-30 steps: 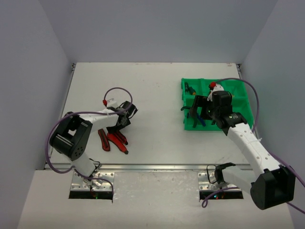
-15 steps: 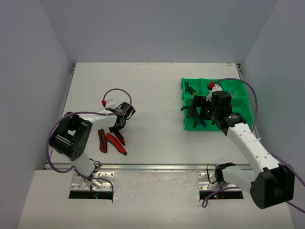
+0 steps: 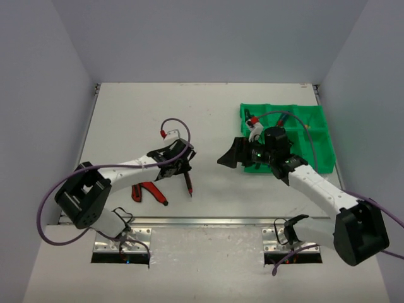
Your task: Sort the tools into containers
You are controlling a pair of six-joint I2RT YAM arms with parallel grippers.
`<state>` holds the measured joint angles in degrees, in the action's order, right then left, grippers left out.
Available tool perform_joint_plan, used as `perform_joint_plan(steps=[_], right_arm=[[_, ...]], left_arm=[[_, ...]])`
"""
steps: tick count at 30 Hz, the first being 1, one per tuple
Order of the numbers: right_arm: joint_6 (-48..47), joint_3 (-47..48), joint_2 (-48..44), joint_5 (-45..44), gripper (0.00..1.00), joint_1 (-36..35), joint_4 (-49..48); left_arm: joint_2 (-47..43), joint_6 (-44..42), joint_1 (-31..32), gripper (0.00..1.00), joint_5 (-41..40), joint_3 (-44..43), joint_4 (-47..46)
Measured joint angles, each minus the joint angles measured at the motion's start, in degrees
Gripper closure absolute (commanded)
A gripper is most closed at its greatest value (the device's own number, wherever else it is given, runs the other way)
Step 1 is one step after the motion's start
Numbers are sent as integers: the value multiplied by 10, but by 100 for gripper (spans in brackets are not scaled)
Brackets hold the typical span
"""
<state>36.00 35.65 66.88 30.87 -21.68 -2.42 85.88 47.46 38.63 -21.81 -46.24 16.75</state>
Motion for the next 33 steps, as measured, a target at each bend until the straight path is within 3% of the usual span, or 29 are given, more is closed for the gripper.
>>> perform_joint_plan(steps=[3, 7, 13, 16, 20, 25, 33], right_arm=[[-2, 10, 16, -24, 11, -104, -23], [-30, 33, 31, -129, 20, -238, -23], [-58, 45, 56, -271, 22, -303, -16], [-66, 45, 58, -316, 19, -318, -5], [-89, 48, 49, -347, 2, -322, 17], [-117, 80, 30, -308, 1, -311, 81], [-88, 72, -60, -56, 1, -211, 85]], left_arm=[[-30, 18, 39, 100, 30, -27, -17], [-37, 40, 44, 100, 40, -61, -21], [-38, 56, 47, 100, 46, -65, -7], [-38, 56, 50, 100, 49, -65, -3], [-58, 36, 50, 100, 74, -53, -22], [-145, -18, 52, 100, 142, 21, -124], [-292, -119, 52, 100, 245, 126, -267]])
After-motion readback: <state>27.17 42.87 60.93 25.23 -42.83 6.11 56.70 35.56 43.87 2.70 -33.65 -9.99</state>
